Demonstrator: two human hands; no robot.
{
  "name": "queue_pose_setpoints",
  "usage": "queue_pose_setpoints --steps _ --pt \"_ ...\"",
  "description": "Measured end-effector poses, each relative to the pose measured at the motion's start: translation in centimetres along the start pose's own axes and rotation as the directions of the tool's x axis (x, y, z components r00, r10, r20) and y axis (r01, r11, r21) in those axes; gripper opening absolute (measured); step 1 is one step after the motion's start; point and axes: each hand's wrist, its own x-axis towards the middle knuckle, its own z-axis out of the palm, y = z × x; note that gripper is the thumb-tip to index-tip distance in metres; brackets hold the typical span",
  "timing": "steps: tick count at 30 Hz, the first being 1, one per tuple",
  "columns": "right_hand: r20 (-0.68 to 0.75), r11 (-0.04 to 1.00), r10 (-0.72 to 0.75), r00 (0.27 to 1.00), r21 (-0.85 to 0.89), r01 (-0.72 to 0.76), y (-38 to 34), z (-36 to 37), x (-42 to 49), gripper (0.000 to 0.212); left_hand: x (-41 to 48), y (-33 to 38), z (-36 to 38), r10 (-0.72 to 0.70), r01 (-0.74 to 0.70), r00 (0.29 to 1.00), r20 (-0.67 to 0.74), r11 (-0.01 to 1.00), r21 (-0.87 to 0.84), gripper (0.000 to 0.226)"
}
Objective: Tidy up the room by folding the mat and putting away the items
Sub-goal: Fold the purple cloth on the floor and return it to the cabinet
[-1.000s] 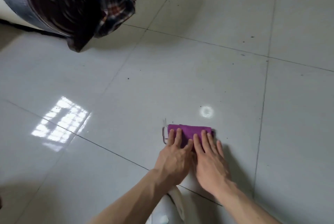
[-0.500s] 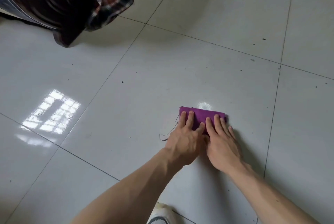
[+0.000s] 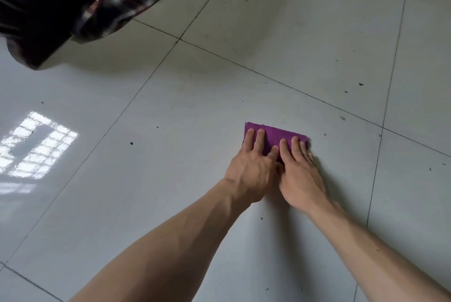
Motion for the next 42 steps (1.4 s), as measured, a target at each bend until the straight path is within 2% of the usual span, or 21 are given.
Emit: queue_pose_setpoints --steps 6,12,18,25,28,33,38,42 --pt "-0.002 1.000 -0.010 1.000 -0.025 0.010 0.7 -2.1 4.6 0.062 4.5 -1.9 -0.2 -0.051 0.050 0.999 -0.006 0.998 -0.029 0.055" --pt "0.001 1.000 -0.015 1.000 -0.014 0.015 0.0 -1.4 3.7 0.058 2.7 -1.3 0.6 -0.065 0.064 0.997 -0.031 0.998 -0.027 0.055" --pt "0.018 0.995 -0.086 0.996 -0.056 0.087 -2.5 0.7 -0.5 0.059 -3.2 -0.4 1.9 -0.124 0.118 0.990 -0.063 0.988 -0.096 0.055" --pt "0.058 0.984 -0.170 0.984 -0.037 0.173 -7.5 4.7 -7.7 0.059 -13.6 0.7 3.4 -0.188 0.182 0.982 -0.033 0.973 -0.140 0.048" --pt "0.033 0.976 -0.212 0.977 -0.046 0.214 -9.7 7.0 -11.7 0.069 -18.8 1.8 5.1 -0.284 0.265 0.958 -0.038 0.928 -0.261 0.048" --pt "0.013 0.957 -0.284 0.959 -0.056 0.284 -13.5 9.9 -16.2 0.060 -26.3 3.2 7.0 -0.483 0.445 0.876 0.002 0.805 -0.393 0.063" --pt "-0.001 0.939 -0.329 0.944 -0.106 0.328 -16.3 10.7 -16.7 0.059 -28.7 2.2 8.8 -0.494 0.484 0.867 0.074 0.796 -0.364 0.065" --pt "0.004 0.922 -0.364 0.931 -0.141 0.361 -17.3 10.7 -15.2 0.060 -28.6 1.0 9.2 -0.543 0.530 0.836 0.081 0.761 -0.374 0.064"
